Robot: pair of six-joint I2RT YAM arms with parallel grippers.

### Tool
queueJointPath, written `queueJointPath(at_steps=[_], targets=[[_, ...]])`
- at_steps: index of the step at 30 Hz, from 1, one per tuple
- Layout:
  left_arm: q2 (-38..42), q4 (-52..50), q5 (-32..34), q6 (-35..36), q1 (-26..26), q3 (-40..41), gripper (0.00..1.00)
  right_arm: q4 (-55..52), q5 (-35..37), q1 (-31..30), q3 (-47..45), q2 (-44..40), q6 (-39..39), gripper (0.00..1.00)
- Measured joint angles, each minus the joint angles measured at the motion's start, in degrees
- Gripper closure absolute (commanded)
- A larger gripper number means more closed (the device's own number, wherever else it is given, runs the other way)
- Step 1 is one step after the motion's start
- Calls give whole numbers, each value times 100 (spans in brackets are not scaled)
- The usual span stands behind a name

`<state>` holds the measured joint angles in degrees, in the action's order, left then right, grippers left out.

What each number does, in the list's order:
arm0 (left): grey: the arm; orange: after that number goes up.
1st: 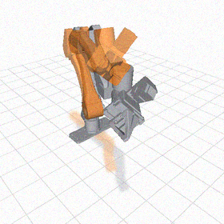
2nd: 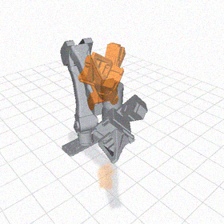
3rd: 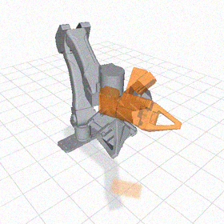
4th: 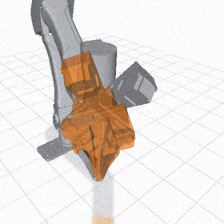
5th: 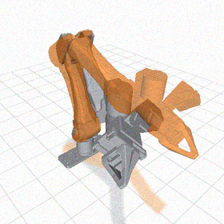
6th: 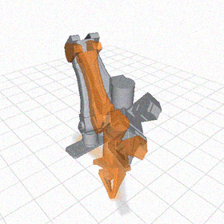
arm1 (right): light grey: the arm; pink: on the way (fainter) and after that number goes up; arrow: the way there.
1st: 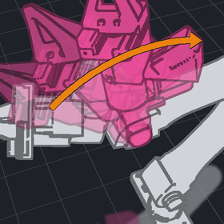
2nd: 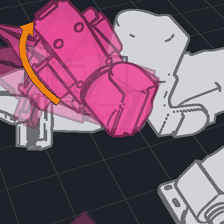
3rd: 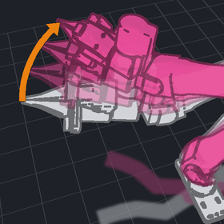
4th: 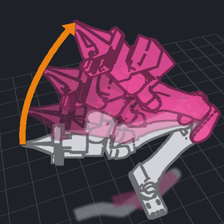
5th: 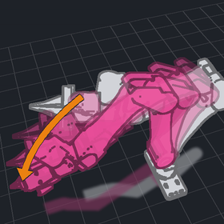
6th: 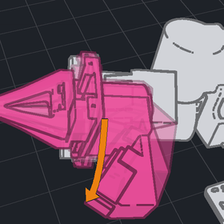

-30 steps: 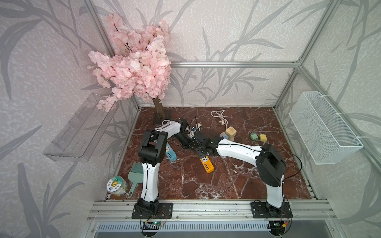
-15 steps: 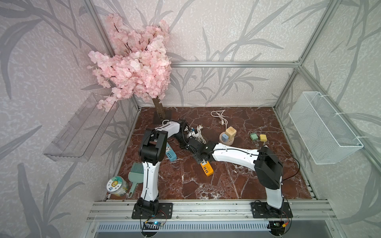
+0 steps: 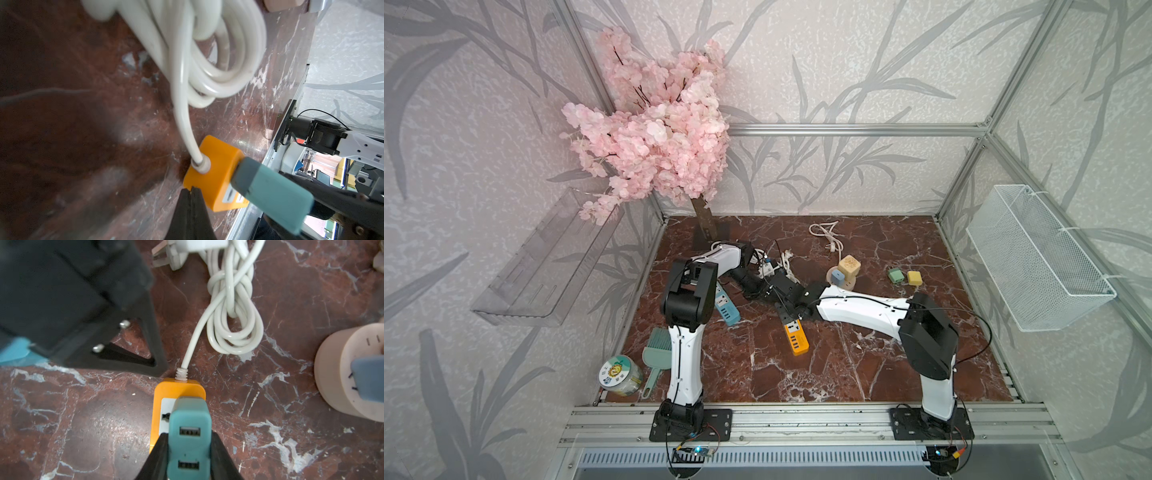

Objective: Pull the plug off the socket
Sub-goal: Remove the plug from the socket.

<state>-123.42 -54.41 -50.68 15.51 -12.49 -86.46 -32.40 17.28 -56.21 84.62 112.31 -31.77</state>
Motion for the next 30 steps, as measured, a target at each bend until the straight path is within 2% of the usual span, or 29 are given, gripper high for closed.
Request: queueJointPath(at_steps=[6, 13, 30], targets=[[457, -223, -402, 184, 52, 4, 100, 2, -44, 39, 7, 0, -793, 100], [411, -389, -734, 192, 22, 9, 100, 7, -87, 39, 181, 79, -1357, 100], [68, -223, -212, -317, -205, 144, 100, -15, -79, 15, 216, 166, -1508, 100]])
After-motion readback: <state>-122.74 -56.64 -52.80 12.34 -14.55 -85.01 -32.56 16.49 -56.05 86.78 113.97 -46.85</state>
